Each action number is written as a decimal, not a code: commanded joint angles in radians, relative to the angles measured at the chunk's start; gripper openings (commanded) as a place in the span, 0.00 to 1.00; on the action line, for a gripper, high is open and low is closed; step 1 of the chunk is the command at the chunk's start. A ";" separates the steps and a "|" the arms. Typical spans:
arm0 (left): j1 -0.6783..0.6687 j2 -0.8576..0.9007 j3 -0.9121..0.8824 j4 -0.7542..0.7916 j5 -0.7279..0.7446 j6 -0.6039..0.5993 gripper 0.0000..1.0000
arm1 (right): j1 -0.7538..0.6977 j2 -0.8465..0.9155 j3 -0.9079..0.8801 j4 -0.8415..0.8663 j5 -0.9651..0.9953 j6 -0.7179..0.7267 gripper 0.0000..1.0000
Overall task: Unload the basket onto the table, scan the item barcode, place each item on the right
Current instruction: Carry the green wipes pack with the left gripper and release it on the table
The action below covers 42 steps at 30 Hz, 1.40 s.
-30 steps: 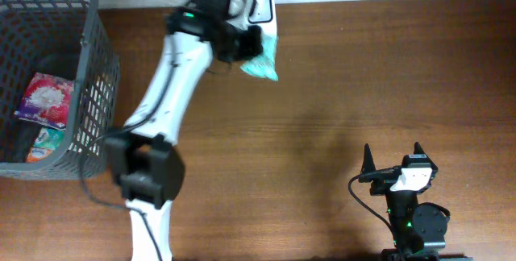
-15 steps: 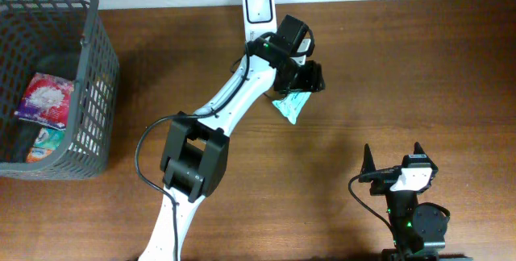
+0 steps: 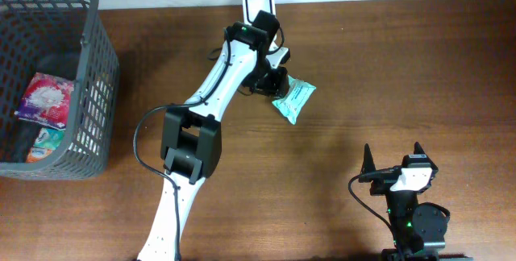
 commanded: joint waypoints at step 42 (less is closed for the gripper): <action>-0.032 0.051 0.286 0.111 0.340 -0.255 0.68 | -0.005 -0.005 -0.009 -0.002 0.008 0.005 0.99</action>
